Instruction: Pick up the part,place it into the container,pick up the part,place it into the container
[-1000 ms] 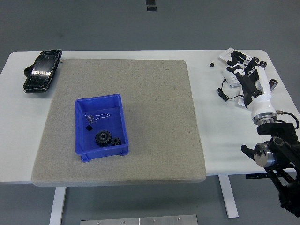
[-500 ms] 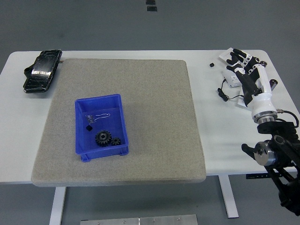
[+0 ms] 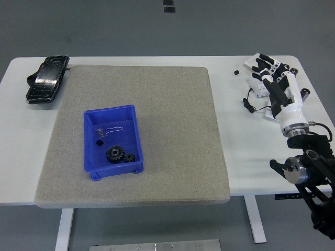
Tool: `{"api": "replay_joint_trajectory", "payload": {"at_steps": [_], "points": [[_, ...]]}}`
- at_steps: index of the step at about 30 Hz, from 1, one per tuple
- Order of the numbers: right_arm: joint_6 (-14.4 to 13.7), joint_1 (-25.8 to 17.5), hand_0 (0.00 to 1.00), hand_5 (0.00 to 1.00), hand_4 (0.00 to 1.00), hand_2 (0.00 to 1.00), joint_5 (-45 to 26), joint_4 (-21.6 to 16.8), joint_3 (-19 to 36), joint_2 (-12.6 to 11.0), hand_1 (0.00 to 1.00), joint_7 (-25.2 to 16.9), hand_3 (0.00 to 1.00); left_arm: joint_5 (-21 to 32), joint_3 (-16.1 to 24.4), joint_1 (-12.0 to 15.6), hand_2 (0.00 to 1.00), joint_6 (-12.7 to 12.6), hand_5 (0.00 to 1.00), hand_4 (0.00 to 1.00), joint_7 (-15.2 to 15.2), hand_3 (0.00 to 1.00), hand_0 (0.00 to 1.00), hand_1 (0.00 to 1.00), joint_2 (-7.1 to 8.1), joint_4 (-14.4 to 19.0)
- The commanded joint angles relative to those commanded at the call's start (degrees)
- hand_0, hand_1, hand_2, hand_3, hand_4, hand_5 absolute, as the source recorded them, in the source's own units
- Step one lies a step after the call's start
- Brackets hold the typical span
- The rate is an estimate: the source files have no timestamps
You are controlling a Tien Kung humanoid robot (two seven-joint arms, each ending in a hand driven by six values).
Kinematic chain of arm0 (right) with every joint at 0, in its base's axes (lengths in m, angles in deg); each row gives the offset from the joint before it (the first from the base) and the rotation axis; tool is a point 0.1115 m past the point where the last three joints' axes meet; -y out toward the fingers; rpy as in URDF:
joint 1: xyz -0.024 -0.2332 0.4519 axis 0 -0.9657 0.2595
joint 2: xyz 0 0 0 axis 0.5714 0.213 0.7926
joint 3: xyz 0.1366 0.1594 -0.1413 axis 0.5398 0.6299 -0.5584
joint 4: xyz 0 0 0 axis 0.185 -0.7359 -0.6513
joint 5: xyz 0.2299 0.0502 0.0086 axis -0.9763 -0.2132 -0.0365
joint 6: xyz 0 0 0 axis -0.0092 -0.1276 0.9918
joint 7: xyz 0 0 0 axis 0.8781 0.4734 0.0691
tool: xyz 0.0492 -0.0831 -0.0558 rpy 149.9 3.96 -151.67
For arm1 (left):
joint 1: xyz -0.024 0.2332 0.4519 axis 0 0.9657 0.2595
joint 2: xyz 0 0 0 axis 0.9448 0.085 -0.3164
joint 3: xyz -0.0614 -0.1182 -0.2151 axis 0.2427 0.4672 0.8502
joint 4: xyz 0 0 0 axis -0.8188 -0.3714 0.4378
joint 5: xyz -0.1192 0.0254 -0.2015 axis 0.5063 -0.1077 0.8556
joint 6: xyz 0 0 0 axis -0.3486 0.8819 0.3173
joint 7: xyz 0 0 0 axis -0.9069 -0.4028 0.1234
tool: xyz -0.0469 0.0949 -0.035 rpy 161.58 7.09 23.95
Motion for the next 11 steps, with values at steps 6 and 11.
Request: {"api": "replay_joint_trajectory", "payload": {"at_steps": [6, 11], "points": [[0.08, -0.50, 0.753, 0.378, 0.699, 0.749, -0.04, 0.03, 0.53, 0.13, 0.721, -0.08, 0.707, 1.10, -0.55, 0.23, 0.638, -0.24, 0.318, 0.678, 0.21, 0.585, 0.718, 0.671, -0.49, 0.00], [0.23, -0.57, 0.753, 0.378, 0.699, 0.749, -0.05, 0.10, 0.41, 0.18, 0.721, -0.07, 0.707, 1.48, -0.73, 0.08, 0.638, -0.32, 0.318, 0.678, 0.34, 0.585, 0.718, 0.671, -0.70, -0.04]]}}
